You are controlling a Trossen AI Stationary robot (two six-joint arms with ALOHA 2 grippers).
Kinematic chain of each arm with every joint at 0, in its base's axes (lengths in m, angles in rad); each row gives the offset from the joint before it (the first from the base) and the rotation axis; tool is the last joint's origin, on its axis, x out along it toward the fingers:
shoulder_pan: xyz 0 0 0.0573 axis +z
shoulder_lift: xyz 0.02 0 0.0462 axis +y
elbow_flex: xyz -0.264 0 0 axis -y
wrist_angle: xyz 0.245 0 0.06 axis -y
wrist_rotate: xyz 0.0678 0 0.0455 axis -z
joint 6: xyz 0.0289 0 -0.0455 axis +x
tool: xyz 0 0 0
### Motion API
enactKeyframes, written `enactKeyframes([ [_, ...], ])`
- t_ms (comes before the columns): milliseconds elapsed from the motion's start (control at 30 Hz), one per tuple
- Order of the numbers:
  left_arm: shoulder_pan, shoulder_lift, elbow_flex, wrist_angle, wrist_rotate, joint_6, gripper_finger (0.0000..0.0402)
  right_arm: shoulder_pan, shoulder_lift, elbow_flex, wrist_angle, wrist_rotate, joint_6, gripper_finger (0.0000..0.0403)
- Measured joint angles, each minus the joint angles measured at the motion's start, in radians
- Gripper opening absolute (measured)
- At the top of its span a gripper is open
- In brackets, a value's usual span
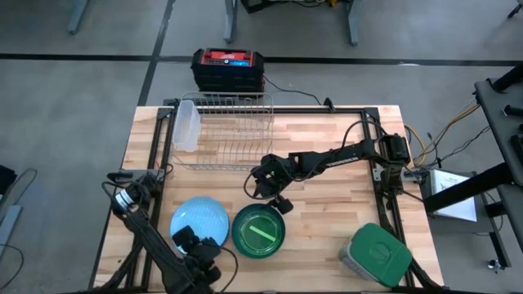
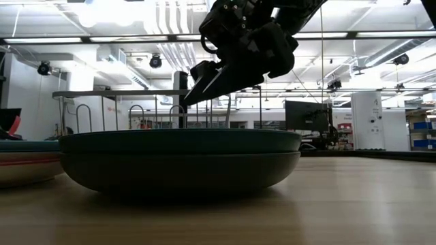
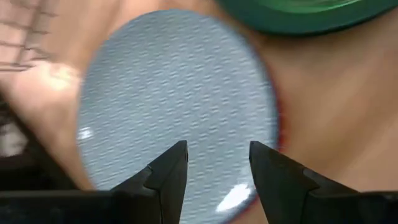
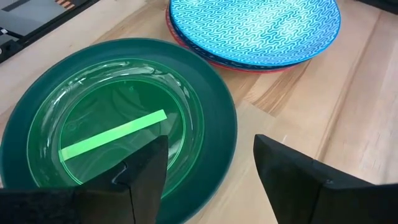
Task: Sort dishes
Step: Put the light blue patterned plate into the dish rack
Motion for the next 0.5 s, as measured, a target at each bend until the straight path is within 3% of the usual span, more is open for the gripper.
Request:
enactKeyframes([
  [267, 0.002, 0.002, -0.221, 0.103, -0.003, -0.081, 0.0162, 0.006, 0.0, 0.0, -0.003, 0.001, 0.014, 0.022],
  [500, 0.006, -0.003, -0.268, 0.328, 0.002, -0.033, 0.0162, 0.006, 0.001, -0.011, -0.005, 0.001, 0.019, 0.0224],
])
